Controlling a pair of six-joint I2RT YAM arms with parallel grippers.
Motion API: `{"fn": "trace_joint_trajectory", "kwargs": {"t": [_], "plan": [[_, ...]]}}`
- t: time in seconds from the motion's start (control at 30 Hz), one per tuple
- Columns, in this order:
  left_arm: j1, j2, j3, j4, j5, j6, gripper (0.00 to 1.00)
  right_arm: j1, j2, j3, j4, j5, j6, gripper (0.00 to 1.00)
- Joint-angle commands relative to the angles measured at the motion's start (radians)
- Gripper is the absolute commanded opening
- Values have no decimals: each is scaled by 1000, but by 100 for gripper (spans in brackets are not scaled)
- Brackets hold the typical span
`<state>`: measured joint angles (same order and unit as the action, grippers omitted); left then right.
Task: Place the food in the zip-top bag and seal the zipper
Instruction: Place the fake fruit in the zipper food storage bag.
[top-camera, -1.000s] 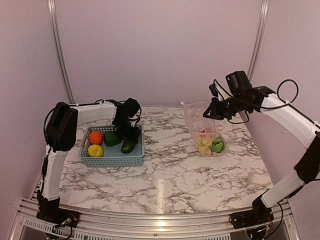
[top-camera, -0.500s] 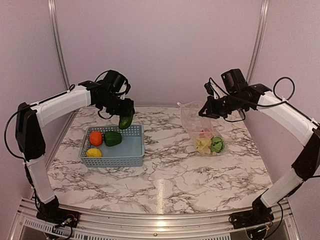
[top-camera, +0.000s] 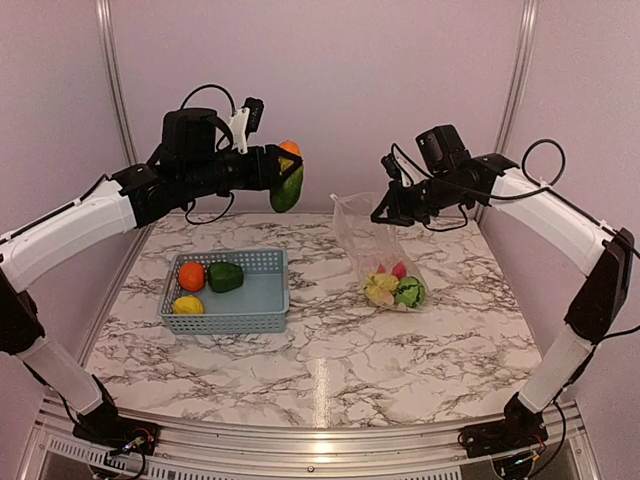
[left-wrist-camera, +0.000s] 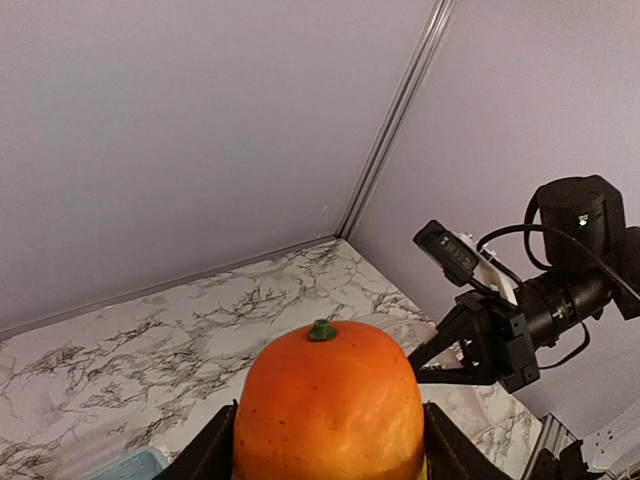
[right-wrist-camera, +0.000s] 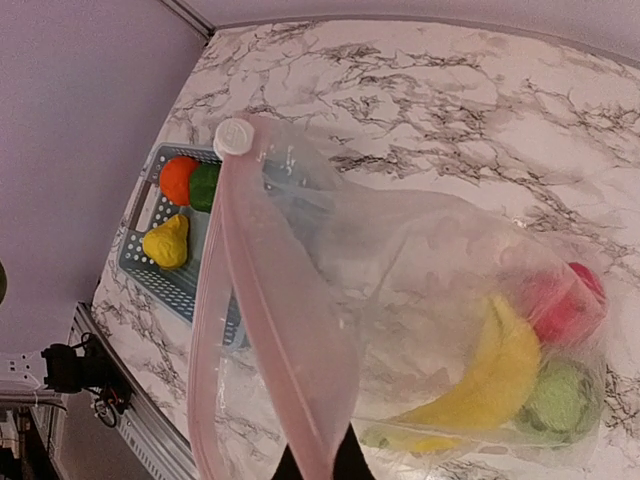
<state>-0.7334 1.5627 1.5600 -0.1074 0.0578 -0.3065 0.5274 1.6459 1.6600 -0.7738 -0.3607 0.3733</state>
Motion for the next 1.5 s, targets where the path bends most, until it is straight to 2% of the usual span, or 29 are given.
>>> {"fn": "trace_joint_trajectory", "kwargs": {"t": [0.0, 0.1, 0.23, 0.33, 0.63, 0.97, 1.03, 1.17, 1.37, 1.47], "plan": [[-35, -40, -78, 300, 87, -54, 50, 32, 32, 69, 3, -51, 28, 0], [-63, -30, -104, 415, 80, -65, 49, 48, 52, 94, -1, -57, 34, 0], [-102, 25, -82, 463, 60, -44, 47, 55, 67, 116, -2, -72, 46, 0], [-136, 65, -71, 485, -4, 12, 46, 55, 69, 127, -9, -75, 46, 0], [-156, 156, -118, 621, -151, 22, 48, 55, 63, 159, -14, -86, 76, 0], [-160, 208, -137, 619, -195, -8, 52, 55, 43, 147, -29, -64, 75, 0], [-163, 216, -133, 600, -208, -11, 55, 55, 41, 136, -24, -65, 78, 0], [-165, 237, -95, 533, -237, -12, 74, 55, 40, 130, -18, -67, 79, 0], [-169, 225, -5, 456, -264, 6, 95, 55, 44, 120, -13, -63, 78, 0], [-172, 205, 42, 420, -223, -15, 96, 55, 49, 116, -15, -62, 72, 0]]}}
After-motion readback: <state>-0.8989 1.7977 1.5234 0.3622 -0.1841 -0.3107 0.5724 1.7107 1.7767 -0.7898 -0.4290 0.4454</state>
